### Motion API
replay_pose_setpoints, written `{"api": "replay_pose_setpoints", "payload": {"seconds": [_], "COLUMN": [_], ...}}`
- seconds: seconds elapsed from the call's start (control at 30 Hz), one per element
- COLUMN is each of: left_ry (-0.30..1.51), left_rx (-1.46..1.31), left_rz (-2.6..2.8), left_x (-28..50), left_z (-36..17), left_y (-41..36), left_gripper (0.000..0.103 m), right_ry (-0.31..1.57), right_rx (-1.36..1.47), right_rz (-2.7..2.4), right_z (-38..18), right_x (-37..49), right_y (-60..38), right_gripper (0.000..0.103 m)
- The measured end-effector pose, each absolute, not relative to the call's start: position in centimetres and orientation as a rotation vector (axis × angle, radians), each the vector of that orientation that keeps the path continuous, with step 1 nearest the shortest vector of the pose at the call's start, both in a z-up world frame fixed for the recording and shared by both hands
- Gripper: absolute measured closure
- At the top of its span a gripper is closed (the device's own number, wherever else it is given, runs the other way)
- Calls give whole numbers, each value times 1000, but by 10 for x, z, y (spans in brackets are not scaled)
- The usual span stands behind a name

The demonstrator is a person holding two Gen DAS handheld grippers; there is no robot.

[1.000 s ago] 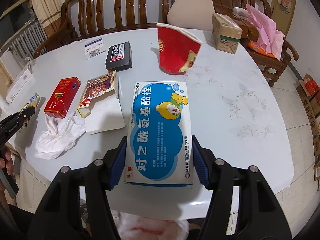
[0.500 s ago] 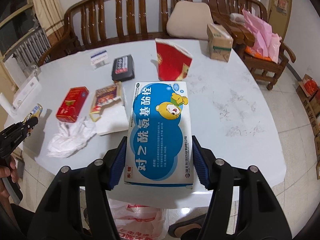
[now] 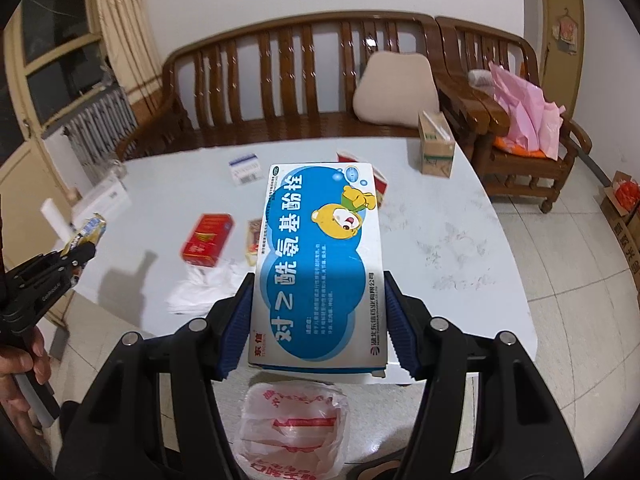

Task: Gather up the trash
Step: 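Grasp the yellow wrapper with the left tool while the right tool grasps the blue box, then carry the wrapper and blue box down over the white trash bag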

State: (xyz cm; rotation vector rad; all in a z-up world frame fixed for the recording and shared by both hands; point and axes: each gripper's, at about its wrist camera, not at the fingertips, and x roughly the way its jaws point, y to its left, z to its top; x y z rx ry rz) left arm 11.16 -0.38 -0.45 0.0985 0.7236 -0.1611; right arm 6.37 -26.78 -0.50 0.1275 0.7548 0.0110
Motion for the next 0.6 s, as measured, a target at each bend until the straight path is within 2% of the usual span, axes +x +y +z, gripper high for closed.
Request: {"api": "replay_pose_setpoints", "payload": {"seconds": [0.2, 0.6], "left_ry": [672, 618], "left_rx": [103, 103], "left_rz": [-158, -152], "left_x": [77, 13], "left_z": [25, 46], "left_y": [-12, -12], "left_gripper": [90, 90], "right_ry": [703, 653], "right_rx": [108, 60], "right_rz": [59, 104], "right_z": [23, 50], "right_x": [30, -22], "right_y": [-257, -235], "right_gripper": [44, 44]}}
